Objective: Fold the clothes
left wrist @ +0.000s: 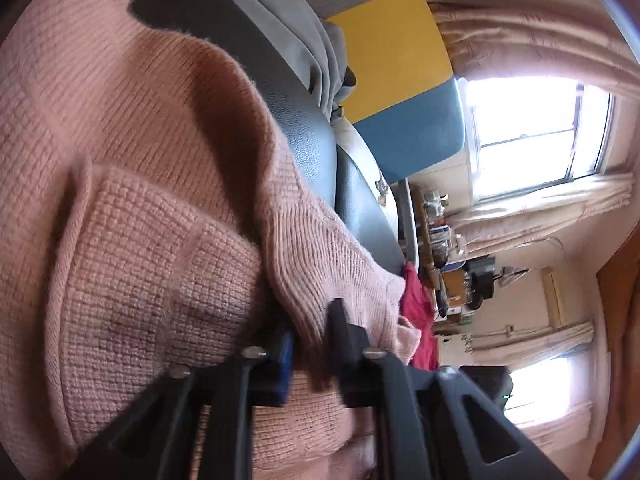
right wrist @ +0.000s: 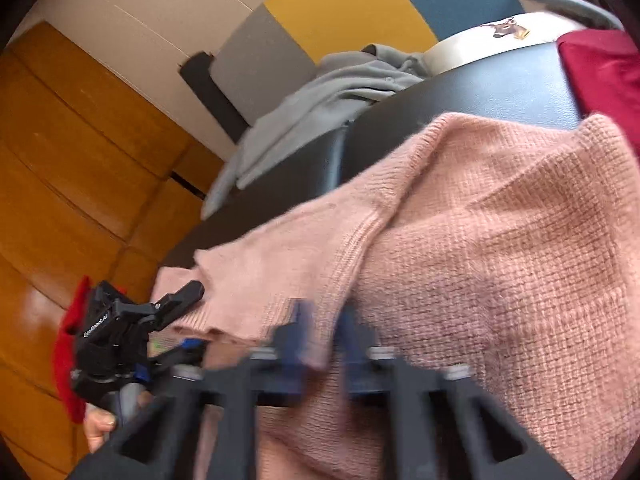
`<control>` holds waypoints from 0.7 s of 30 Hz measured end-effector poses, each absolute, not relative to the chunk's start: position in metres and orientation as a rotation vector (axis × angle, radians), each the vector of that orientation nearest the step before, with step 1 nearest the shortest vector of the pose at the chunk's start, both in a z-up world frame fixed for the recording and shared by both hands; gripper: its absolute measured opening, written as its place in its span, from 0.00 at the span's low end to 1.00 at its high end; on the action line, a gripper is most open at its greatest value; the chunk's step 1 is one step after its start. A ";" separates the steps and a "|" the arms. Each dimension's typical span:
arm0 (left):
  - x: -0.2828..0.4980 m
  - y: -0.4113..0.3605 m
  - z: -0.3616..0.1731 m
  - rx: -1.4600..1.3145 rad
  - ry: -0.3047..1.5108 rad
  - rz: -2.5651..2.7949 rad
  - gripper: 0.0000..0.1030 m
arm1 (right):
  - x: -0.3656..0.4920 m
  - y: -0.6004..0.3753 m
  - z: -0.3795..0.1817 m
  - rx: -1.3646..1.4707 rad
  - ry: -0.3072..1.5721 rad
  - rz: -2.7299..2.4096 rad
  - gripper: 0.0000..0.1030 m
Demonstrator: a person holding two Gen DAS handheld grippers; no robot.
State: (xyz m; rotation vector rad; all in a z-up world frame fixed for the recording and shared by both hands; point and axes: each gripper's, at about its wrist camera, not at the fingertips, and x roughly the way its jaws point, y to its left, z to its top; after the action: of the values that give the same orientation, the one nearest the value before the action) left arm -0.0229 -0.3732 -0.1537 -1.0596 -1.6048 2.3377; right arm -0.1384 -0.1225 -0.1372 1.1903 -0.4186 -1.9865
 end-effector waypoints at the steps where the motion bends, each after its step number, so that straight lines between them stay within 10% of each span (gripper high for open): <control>1: -0.022 -0.374 -0.151 -1.043 -1.597 2.341 0.06 | -0.138 -0.122 -0.133 1.178 -0.415 -1.983 0.07; 12: -0.002 -0.372 -0.140 -1.103 -1.464 2.422 0.06 | -0.119 -0.113 -0.114 1.102 -0.351 -1.926 0.07; 17: 0.015 -0.371 -0.130 -1.128 -1.408 2.575 0.22 | -0.133 -0.100 -0.142 1.204 -0.486 -1.859 0.15; 19: 0.024 -0.366 -0.108 -1.015 -1.342 2.687 0.27 | -0.137 -0.089 -0.134 1.163 -0.538 -1.846 0.45; 21: 0.028 -0.359 -0.089 -0.905 -1.266 2.751 0.37 | -0.142 -0.077 -0.122 1.110 -0.600 -1.835 0.96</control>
State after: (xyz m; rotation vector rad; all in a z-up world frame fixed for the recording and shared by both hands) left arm 0.0281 -0.3594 -0.0888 -0.9051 -1.2656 2.7507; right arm -0.1423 -0.0766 -0.1221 1.1102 -0.5997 -1.8355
